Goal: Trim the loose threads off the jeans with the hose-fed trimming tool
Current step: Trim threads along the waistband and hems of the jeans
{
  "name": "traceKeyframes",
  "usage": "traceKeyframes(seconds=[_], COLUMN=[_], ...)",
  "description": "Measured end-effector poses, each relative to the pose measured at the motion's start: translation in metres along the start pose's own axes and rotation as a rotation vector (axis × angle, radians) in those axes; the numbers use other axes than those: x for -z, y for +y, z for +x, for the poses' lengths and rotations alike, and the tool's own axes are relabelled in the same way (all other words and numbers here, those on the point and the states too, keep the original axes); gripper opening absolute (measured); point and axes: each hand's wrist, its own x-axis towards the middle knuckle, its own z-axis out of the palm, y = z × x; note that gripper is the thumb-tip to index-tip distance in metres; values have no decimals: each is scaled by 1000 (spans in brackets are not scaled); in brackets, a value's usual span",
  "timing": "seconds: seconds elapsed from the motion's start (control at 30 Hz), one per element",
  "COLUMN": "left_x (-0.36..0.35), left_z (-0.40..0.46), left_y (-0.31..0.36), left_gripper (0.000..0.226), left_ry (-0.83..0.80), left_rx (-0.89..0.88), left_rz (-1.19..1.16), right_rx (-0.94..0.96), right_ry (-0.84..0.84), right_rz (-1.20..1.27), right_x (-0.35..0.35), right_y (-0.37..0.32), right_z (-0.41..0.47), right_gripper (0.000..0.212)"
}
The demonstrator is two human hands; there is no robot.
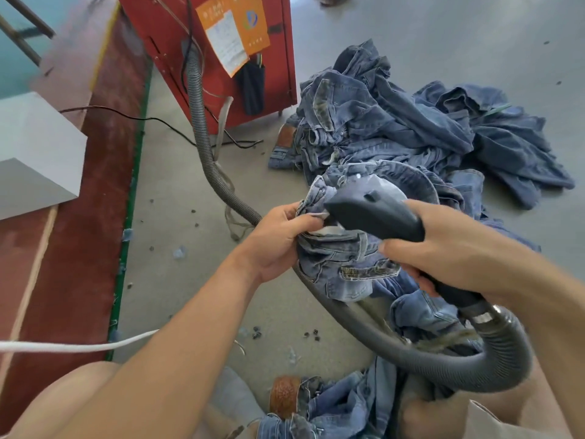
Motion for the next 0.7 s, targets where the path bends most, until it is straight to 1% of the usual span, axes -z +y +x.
traceKeyframes(seconds=[0.07, 0.17, 0.23, 0.3, 0.37, 0.43, 0.5, 0.57, 0.6, 0.67, 0.7], left_x=[-1, -3, -4, -1, 2, 4, 4, 4, 3, 1, 0], left_z=[-1, -3, -3, -1, 2, 3, 1, 0, 0, 0, 0], left_y=[-3, -11, -15, -13, -10, -9, -11, -14, -16, -16, -16], left_gripper=[25, 30, 34, 35, 33, 33, 37, 47, 47, 37, 41], left_ry=[-41, -101, -87, -50, -41, -42, -26, -42, -55, -60, -36], left_rx=[22, 50, 36, 3, -19, -20, -28, -42, -43, -27, -16], left_rz=[65, 174, 183, 181, 165, 207, 371, 578, 639, 669, 667], right_rx=[16, 33, 15, 6, 7, 13, 36, 53, 48, 17, -2], right_ry=[43, 178, 202, 118, -12, -68, -22, 70, 121, 183, 187], right_rz=[-36, 82, 182, 229, 136, 57, 69, 165, 231, 363, 407], right_x=[-7, -6, 3, 11, 8, -2, -10, -11, -9, 0, 5], right_y=[-4, -7, -4, -2, -1, -2, -5, -8, -8, -7, -6], right_z=[4, 11, 11, 7, 2, 2, 6, 11, 13, 12, 10], right_gripper=[14, 15, 16, 15, 17, 14, 15, 15, 16, 18, 19])
